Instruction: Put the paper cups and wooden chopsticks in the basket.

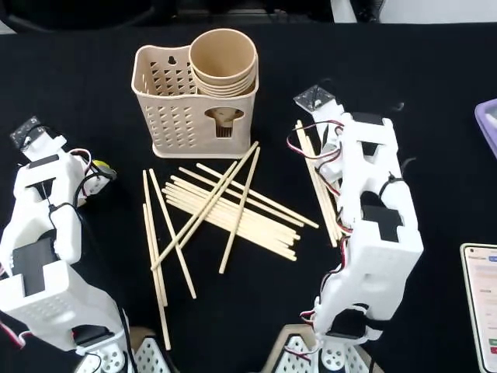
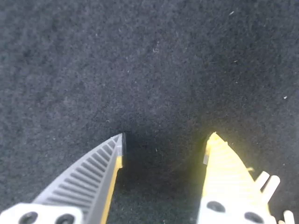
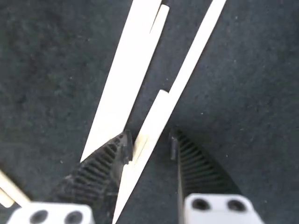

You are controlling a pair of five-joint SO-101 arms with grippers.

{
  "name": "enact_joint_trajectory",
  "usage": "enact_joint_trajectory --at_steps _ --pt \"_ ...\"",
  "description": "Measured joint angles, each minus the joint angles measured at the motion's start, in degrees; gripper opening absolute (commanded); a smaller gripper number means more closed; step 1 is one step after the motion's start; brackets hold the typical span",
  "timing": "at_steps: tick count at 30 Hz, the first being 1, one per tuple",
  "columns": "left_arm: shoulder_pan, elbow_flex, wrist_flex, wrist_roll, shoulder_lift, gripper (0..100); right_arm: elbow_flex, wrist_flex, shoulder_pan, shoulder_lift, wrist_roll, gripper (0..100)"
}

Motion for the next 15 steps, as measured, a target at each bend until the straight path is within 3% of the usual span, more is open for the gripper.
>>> enact_joint_trajectory --at_steps 4,8,15 --pt "0.0 0.0 0.0 0.0 0.0 29 0.0 0.0 0.4 0.0 0.5 13.6" --pt "0.0 0.0 0.0 0.0 0.0 29 -0.1 0.5 1.2 0.0 0.6 0.5" --pt "0.0 0.0 0.0 0.0 0.0 29 0.0 6.8 2.2 -2.9 0.8 1.1"
